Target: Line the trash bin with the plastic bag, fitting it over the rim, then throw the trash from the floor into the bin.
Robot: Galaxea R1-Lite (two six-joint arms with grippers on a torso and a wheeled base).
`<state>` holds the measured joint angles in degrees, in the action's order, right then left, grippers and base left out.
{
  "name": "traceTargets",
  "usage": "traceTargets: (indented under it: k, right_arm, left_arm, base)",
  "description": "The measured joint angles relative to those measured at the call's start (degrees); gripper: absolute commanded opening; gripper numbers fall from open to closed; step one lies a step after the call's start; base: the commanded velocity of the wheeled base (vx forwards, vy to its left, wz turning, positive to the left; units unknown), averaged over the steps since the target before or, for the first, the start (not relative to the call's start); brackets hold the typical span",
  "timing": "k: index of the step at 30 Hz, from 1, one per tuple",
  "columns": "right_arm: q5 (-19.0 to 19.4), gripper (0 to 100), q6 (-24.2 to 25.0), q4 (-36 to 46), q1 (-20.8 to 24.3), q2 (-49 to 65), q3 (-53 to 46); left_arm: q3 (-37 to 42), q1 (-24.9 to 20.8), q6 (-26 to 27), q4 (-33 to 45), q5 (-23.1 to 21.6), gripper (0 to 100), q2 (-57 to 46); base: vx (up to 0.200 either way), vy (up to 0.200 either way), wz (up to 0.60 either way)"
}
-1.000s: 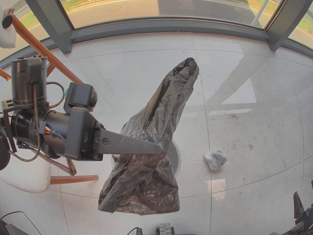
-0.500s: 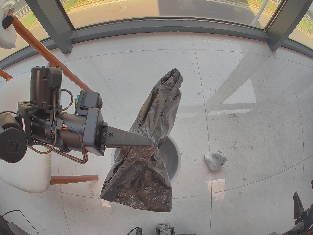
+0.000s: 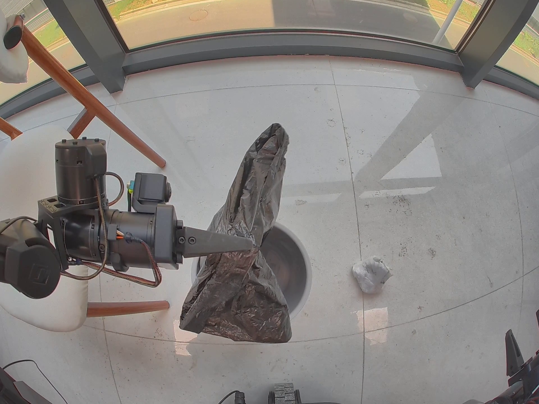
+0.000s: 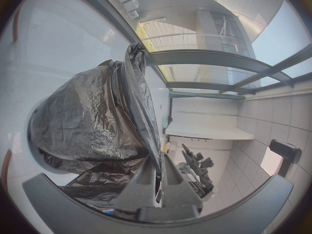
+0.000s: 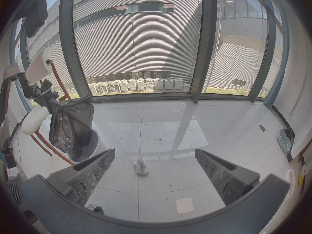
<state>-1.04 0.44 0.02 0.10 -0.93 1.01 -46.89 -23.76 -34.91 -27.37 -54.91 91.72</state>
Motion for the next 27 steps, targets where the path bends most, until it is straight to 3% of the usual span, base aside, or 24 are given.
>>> traceTargets:
  k: [4, 10, 15, 24, 27]
  right_arm:
    - [-0.02, 100, -0.01, 0.02, 0.0, 0.0, 0.0]
    - [-0.02, 100, -0.01, 0.05, 0.0, 0.0, 0.0]
    - [0.0, 100, -0.11, 0.07, 0.01, 0.0, 0.0]
    - [0.09, 100, -0.28, 0.09, 0.0, 0.0, 0.0]
    - [0.06, 100, -0.28, 0.09, 0.0, 0.0, 0.0]
  left_arm:
    - [1.33, -1.23, 0.1, -0.2, 5.34, 0, 0.56]
    - [2.27, -8.55, -0.17, -0.44, 14.07, 0, 1.0]
    - [2.01, -11.18, 0.35, 2.72, 19.74, 0, 1.11]
    - [-6.72, -13.92, 3.57, 30.07, 35.34, 0, 0.87]
    - [-11.28, -14.91, 8.4, 39.74, 44.02, 0, 0.87]
  base:
    - [0.0, 0.0, 0.0]
    - [0.0, 0.0, 0.0]
    - [0.0, 0.0, 0.0]
    - [0.0, 0.0, 0.0]
    - [0.0, 0.0, 0.0]
